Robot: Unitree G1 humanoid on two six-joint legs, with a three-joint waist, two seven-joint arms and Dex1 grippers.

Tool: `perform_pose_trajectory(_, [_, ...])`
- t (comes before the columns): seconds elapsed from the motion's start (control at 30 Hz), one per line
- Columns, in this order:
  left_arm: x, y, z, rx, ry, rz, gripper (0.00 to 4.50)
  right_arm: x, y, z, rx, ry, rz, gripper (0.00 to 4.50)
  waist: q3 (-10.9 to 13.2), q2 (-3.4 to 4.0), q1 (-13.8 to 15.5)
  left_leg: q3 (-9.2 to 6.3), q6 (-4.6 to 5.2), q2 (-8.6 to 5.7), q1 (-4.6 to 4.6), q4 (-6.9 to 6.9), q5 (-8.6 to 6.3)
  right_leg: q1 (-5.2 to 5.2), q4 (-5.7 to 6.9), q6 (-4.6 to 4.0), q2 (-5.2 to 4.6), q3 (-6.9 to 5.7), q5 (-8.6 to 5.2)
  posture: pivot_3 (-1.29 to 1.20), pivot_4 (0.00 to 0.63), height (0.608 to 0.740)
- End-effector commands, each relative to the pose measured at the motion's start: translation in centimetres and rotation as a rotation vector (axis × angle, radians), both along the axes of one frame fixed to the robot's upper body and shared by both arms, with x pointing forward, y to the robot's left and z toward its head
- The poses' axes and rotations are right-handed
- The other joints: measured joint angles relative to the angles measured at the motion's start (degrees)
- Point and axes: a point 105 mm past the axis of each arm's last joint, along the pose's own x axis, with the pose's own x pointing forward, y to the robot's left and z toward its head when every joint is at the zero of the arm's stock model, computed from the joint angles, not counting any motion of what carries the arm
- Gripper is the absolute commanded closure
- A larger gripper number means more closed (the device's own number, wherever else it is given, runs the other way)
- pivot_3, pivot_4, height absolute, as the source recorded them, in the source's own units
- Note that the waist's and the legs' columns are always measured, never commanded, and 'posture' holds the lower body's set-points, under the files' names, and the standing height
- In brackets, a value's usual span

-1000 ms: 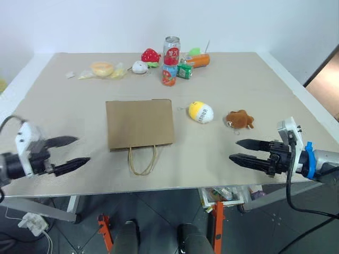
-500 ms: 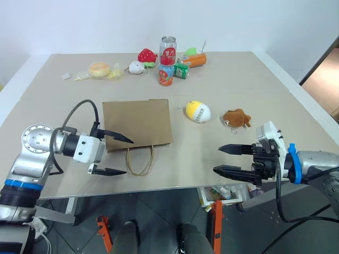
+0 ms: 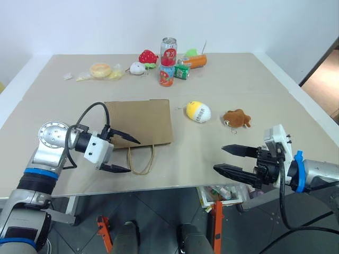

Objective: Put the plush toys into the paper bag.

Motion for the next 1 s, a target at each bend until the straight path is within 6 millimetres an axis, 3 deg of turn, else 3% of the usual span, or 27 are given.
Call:
perform_pose_trajectory(0.03, [0.3,-0.5,0.8,0.002,-0.045,-0.019,0.00,-0.3,0.2,0.9,0.002,-0.053,0.001,0.04,0.00,0.00,-0.01,0.00,0.00,0.00,0.01,0.00,0.00,0.01,0.00,0.00,0.00,0.00,0.00,0.00,0.150,0.740])
perform_pose_trajectory(0.3, [1.0,-0.5,-1.1,0.079,-0.048,-0.002,0.00,0.0,0.3,1.3,0.014,-0.069,-0.006,0.04,0.00,0.00,-0.01,-0.02,0.03,0.00,0.10,0.02,0.02,0.17,0.00,-0.01,0.00,0.00,0.01,0.00,0.150,0.740])
perform_pose_trajectory(0.43, [1.4,-1.1,-0.8,0.051,-0.062,-0.004,0.00,0.1,0.4,1.2,0.011,-0.072,-0.010,0.04,0.00,0.00,-0.01,-0.03,0.03,0.00,0.09,0.02,0.02,0.17,0.00,-0.01,0.00,0.00,0.01,0.00,0.150,0.740])
perform_pose_trajectory(0.47, [1.5,-1.4,-0.6,0.033,-0.069,-0.009,0.40,0.1,0.4,1.2,0.010,-0.073,-0.010,0.00,0.00,0.00,-0.01,-0.03,0.03,0.00,0.09,0.02,0.02,0.17,0.00,-0.01,0.00,-0.01,0.01,0.00,0.150,0.740])
perform_pose_trajectory(0.53, [1.6,-1.8,-0.3,0.010,-0.054,-0.012,0.71,0.1,0.4,1.2,0.010,-0.073,-0.009,0.00,0.00,0.00,-0.01,-0.03,0.03,0.00,0.09,0.02,0.02,0.17,0.00,-0.01,0.00,0.00,0.01,0.00,0.150,0.740])
perform_pose_trajectory(0.57, [1.6,-2.1,-0.1,-0.009,-0.047,-0.015,1.35,0.1,0.4,1.2,0.009,-0.074,-0.010,0.00,0.00,0.00,-0.01,-0.03,0.03,0.00,0.09,0.02,0.02,0.17,0.00,-0.01,0.00,0.00,0.01,0.00,0.150,0.740])
perform_pose_trajectory(0.6, [1.6,-2.3,0.2,-0.028,-0.041,-0.017,1.52,0.1,0.4,1.2,0.009,-0.074,-0.010,0.00,0.00,0.00,0.00,-0.03,0.03,0.00,0.08,0.02,0.02,0.17,0.00,-0.01,0.00,0.00,0.01,0.00,0.150,0.740])
perform_pose_trajectory(0.67, [1.6,-2.7,0.7,-0.059,-0.032,-0.020,2.40,0.1,0.4,1.2,0.008,-0.074,-0.010,0.00,0.00,0.00,-0.01,-0.03,0.03,-0.01,0.09,0.04,0.02,0.19,0.00,0.00,0.00,0.00,0.01,0.00,0.150,0.740])
perform_pose_trajectory(0.8, [1.4,-2.5,1.2,-0.075,0.004,-0.012,3.67,0.1,0.2,1.3,0.009,-0.075,-0.014,0.00,0.00,0.00,-0.02,-0.05,0.04,-0.01,0.09,0.04,0.02,0.19,0.00,0.00,0.02,0.00,0.01,0.00,0.150,0.740])
perform_pose_trajectory(0.83, [1.4,-2.3,1.1,-0.064,0.004,-0.008,4.21,0.2,0.2,1.3,0.009,-0.076,-0.015,0.00,0.00,0.00,-0.02,-0.05,0.04,-0.01,0.09,0.03,0.02,0.19,0.00,0.00,0.02,-0.01,0.01,0.00,0.150,0.740])
perform_pose_trajectory(0.87, [1.5,-2.2,0.9,-0.050,0.002,-0.004,4.43,0.2,0.1,1.3,0.009,-0.077,-0.016,0.00,0.00,0.00,-0.02,-0.05,0.04,-0.01,0.09,0.03,0.02,0.19,0.00,0.00,0.02,-0.01,0.01,0.00,0.150,0.740])
perform_pose_trajectory(1.0, [1.4,-1.6,0.7,-0.007,0.026,0.002,4.48,0.3,0.1,1.5,0.007,-0.087,-0.016,0.00,0.00,0.00,-0.03,-0.05,0.04,-0.01,0.09,0.04,0.02,0.19,0.00,0.00,0.02,-0.01,0.01,0.00,0.150,0.740])
